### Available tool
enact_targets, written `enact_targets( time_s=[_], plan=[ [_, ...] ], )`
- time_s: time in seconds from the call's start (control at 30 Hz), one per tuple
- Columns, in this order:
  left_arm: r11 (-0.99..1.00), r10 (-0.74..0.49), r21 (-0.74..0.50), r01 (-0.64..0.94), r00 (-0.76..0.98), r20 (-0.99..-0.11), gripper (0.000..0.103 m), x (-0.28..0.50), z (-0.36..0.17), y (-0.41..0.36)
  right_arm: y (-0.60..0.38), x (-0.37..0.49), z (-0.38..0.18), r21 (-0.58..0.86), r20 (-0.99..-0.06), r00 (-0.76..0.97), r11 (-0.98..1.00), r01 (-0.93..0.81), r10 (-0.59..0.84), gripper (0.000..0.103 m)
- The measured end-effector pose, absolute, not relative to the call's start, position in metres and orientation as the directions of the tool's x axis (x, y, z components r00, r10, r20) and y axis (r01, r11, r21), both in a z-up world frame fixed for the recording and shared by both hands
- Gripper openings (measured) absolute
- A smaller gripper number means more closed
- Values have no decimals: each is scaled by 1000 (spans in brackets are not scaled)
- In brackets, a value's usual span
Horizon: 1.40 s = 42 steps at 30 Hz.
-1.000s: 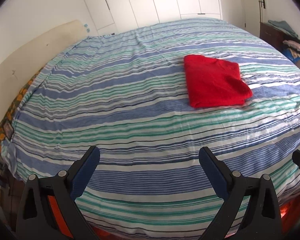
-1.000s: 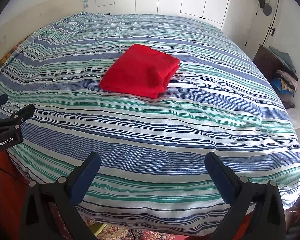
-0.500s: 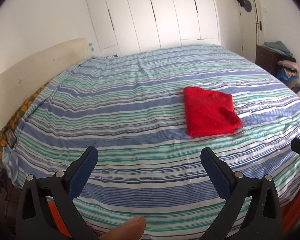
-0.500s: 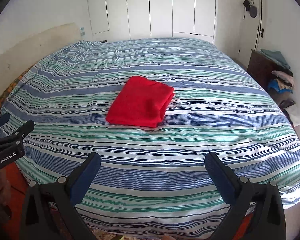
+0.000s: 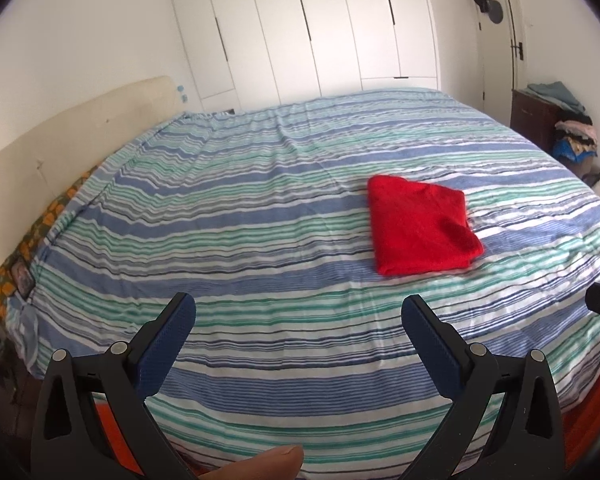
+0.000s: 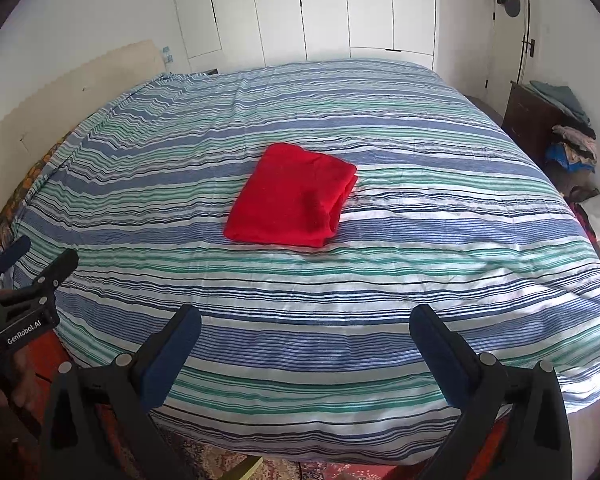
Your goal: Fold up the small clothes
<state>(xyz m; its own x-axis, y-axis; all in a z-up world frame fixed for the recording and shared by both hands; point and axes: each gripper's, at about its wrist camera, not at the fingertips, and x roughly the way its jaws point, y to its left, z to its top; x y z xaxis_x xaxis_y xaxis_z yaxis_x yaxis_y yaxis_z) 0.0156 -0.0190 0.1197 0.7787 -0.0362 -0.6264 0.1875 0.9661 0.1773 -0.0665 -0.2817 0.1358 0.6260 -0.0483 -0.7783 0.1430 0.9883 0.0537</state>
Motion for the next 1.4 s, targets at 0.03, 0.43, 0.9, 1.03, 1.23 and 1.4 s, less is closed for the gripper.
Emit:
enact_targets(
  time_s=[0.03, 0.43, 0.9, 1.03, 1.23, 1.4],
  plan=[
    [969, -38, 161, 185, 762, -647, 103, 17, 119, -18, -281, -67, 136, 46, -781, 622, 989, 142, -53, 103],
    [968, -88, 60, 242, 556, -826, 102, 19, 113, -22, -252, -64, 147, -28, -807, 585, 995, 92, -77, 103],
    [967, -32, 114, 226, 556, -831, 102, 18, 115, -17, -246, -61, 146, -76, -831, 543, 992, 105, -121, 103],
    [965, -21, 132, 227, 568, -823, 102, 17, 116, -21, -251, -60, 144, -71, -837, 534, 991, 110, -119, 102],
    [959, -10, 155, 239, 573, -820, 102, 15, 114, -26, -254, -60, 143, -67, -836, 535, 990, 122, -123, 103],
    [958, -21, 146, 248, 565, -825, 102, 15, 113, -28, -251, -61, 142, -77, -836, 533, 990, 117, -128, 103]
  ],
)
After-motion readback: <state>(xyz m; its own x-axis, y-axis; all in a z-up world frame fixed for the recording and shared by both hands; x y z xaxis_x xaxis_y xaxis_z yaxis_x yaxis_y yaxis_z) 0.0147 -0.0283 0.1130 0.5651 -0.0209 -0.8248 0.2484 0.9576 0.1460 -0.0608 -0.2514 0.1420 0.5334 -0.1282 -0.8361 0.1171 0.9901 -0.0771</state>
